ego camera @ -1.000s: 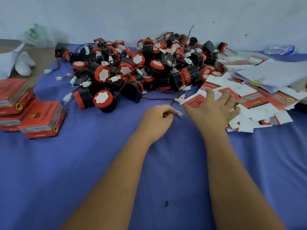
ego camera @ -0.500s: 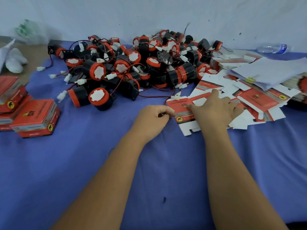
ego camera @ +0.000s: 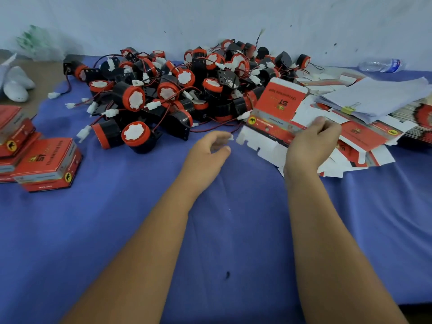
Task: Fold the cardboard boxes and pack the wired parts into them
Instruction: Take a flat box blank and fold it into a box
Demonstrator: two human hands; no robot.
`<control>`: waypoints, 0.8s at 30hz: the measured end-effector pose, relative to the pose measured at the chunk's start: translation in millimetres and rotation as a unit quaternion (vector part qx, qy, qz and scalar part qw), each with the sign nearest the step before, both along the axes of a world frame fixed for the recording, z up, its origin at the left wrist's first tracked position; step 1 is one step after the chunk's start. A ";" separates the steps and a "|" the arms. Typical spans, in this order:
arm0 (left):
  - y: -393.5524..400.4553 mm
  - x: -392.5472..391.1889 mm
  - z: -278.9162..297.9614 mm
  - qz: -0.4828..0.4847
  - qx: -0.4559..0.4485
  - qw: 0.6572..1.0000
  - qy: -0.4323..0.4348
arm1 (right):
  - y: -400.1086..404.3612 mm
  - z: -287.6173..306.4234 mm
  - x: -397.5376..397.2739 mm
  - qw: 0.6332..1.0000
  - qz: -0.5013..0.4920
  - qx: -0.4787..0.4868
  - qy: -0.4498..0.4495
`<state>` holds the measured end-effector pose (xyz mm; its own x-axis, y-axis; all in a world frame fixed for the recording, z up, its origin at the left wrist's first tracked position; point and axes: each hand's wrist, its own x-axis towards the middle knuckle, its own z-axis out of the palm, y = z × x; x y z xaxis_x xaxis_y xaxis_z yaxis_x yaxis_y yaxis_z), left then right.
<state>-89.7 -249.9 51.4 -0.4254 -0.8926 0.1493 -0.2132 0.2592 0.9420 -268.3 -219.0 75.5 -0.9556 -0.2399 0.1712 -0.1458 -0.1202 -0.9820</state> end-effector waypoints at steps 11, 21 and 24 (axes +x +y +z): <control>-9.2 17.1 7.5 0.105 -0.119 0.980 0.122 | -8.9 -1.3 27.1 0.955 0.187 -0.113 -0.201; -8.7 15.8 6.0 0.165 -0.135 0.975 0.062 | -4.8 3.5 58.9 0.853 0.501 -0.110 -0.095; -12.4 21.0 12.9 0.143 -0.005 0.971 0.189 | -1.9 -6.1 76.8 0.831 0.542 0.010 0.124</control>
<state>-68.6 -262.3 64.3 -0.0726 -0.9640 0.2558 0.0827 0.2498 0.9648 -191.5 -220.9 69.5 -0.1115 -0.9423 0.3157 -0.1612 -0.2963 -0.9414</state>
